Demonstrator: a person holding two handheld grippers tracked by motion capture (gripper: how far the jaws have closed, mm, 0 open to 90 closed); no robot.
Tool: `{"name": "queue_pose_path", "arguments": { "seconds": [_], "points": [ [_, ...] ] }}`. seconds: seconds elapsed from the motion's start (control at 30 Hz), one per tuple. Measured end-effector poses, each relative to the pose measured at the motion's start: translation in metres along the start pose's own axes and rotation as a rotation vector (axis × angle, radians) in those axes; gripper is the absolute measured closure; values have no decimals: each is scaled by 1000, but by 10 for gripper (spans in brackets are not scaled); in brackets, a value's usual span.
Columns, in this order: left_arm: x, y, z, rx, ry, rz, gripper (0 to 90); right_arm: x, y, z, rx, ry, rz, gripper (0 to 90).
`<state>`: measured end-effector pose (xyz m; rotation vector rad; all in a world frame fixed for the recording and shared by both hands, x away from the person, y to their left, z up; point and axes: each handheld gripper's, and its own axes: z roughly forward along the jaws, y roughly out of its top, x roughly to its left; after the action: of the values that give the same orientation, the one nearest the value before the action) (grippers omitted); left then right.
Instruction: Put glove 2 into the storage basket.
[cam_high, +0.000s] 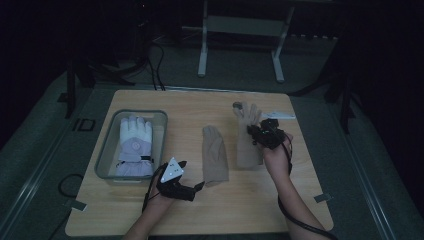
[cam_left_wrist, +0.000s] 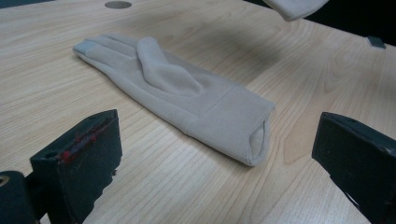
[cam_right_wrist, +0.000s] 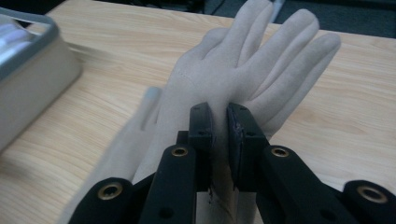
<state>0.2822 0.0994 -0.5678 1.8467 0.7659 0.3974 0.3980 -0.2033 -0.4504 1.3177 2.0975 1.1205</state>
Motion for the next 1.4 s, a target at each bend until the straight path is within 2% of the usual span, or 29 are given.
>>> {"name": "queue_pose_path", "arguments": {
  "seconds": [0.17,0.27,0.4,0.53,0.7,0.93,1.13,1.4],
  "points": [
    [-1,1,-2,-6,11,6,18,20,5,8,5,30,-6,808],
    [-1,1,-1,-1,14,15,18,35,6,15,16,64,-6,807],
    [-1,1,-1,2,13,19,18,52,5,25,26,102,14,806],
    [-2,2,-3,-8,13,25,18,65,-1,36,45,109,13,805],
    [-1,2,-4,-14,13,23,18,69,-9,47,71,121,49,804],
    [-2,2,-4,-11,9,22,18,75,-22,62,115,118,51,803],
    [-2,1,-3,-3,6,19,18,75,-31,71,143,115,56,798],
    [-1,0,-2,0,5,20,18,71,-48,89,211,120,57,756]
  ]
}}
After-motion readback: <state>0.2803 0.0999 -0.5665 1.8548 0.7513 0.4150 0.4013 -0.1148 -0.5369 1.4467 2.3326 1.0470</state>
